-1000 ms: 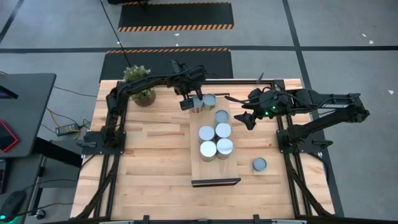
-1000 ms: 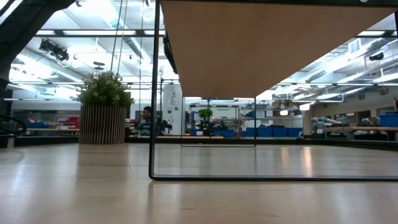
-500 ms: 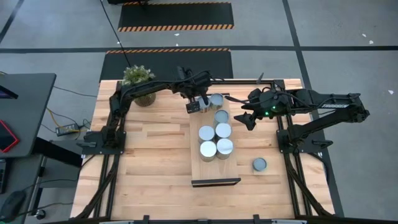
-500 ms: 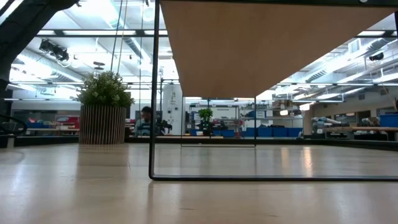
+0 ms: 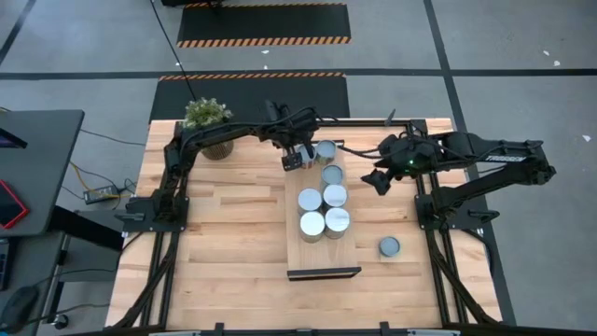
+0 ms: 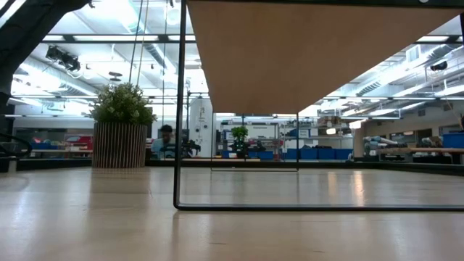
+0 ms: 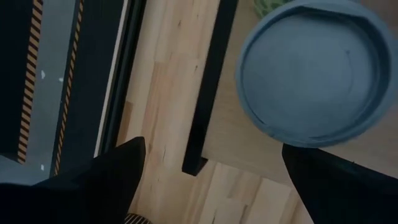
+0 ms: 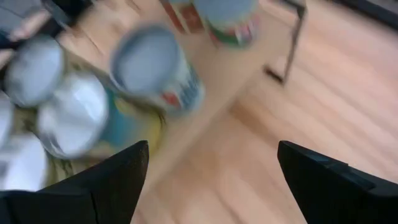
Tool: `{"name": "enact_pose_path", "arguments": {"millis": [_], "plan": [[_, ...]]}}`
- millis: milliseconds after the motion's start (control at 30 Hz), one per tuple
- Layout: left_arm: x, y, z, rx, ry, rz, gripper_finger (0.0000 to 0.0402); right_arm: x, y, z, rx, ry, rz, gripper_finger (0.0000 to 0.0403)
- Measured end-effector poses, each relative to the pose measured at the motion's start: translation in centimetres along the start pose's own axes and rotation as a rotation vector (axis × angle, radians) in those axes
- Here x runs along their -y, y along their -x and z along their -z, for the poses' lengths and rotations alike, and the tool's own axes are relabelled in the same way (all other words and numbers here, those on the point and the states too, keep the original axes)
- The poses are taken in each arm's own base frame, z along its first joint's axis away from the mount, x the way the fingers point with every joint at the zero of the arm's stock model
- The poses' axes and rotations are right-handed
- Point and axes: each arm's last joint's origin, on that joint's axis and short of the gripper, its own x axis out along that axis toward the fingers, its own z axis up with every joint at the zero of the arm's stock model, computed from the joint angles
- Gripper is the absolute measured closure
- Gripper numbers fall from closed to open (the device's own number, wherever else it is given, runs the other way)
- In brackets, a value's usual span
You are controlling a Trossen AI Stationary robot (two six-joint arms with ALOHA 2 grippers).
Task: Pick and place cans onto a shelf
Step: Adjust the cans on the shelf, then put the canned tuna on the shelf
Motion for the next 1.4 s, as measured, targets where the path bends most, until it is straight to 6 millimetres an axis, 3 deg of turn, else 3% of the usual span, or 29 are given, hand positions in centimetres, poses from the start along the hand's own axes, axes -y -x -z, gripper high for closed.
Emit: {"name": "enact_pose_path", "arguments": {"millis": [200, 467, 800, 1233, 1400], "plan": [[-0.2, 1.2, 0.5, -0.002, -0.008, -0.006, 0.0017, -0.1, -0.3, 2.7, -0.212, 0.03, 0.037, 0.0039], [-1.5, 4.7, 1.5, 0.096, 0.052, -0.053, 0.0017, -1.1, -3.8, 9.0, -0.427, 0.128, 0.08, 0.0039], [-1.8, 5.3, 2.2, 0.061, 0.048, -0.05, 0.0017, -1.1, -9.2, 15.0, -0.589, 0.066, 0.084, 0.0039], [-1.7, 5.3, 2.7, 0.008, 0.012, -0.044, 0.0017, -1.9, -9.9, 17.6, -0.542, 0.251, 0.156, 0.0033], [-1.6, 5.3, 2.8, -0.001, 0.008, -0.042, 0.0017, -2.3, -9.0, 18.6, -0.52, 0.311, 0.123, 0.0031]]}}
